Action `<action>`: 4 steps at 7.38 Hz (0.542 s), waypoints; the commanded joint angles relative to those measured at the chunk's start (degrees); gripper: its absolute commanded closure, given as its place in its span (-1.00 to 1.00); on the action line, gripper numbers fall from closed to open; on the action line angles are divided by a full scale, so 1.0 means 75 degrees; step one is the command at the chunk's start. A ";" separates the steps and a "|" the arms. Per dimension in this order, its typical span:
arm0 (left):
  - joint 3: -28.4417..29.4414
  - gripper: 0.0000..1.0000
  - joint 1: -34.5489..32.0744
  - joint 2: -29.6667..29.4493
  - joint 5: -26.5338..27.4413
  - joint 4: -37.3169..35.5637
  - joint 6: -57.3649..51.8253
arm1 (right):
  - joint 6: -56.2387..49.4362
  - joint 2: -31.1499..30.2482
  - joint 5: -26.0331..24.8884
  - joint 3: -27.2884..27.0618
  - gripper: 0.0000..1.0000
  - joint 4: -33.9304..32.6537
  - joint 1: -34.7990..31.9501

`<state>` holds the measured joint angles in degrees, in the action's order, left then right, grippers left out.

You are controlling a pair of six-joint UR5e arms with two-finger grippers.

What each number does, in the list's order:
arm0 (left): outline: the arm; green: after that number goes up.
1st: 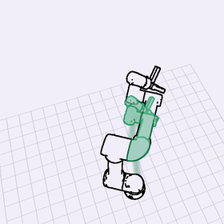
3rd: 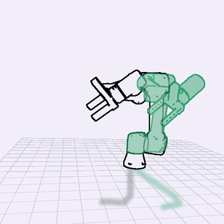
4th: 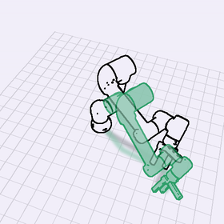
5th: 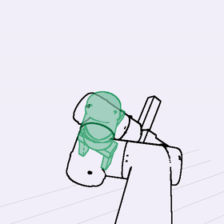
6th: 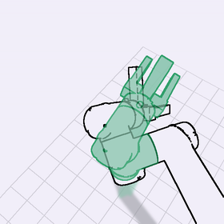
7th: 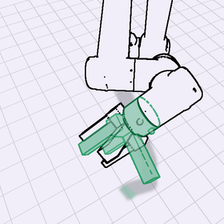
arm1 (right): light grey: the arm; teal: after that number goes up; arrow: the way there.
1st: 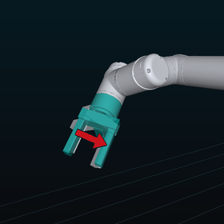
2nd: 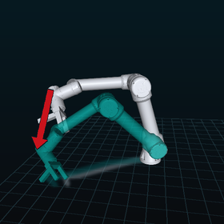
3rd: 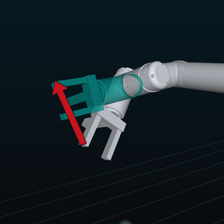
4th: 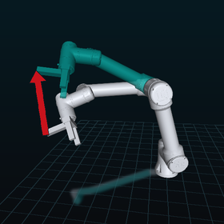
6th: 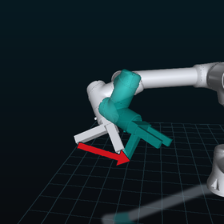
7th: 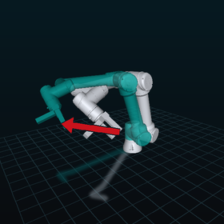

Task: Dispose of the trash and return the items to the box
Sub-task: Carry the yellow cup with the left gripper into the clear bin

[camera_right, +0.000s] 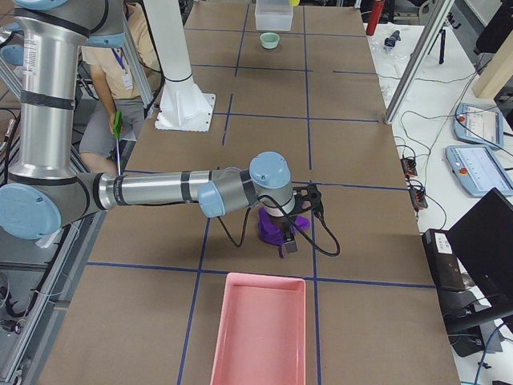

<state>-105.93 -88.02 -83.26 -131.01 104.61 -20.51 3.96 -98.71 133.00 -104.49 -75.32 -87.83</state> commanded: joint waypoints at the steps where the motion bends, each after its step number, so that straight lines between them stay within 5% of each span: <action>1: 0.1157 1.00 -0.0205 0.1067 -0.0309 0.2026 -0.0429 | 0.0000 0.0001 0.0044 -0.0014 -1.00 0.0000 0.0003; 4: 0.1714 1.00 -0.0217 0.1830 -0.0602 0.3393 -0.0488 | -0.0012 -0.0010 0.0032 -0.0014 -1.00 0.0012 -0.0009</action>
<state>-94.16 -89.59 -72.02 -134.72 126.50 -24.10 3.94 -98.75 133.24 -104.56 -75.27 -87.82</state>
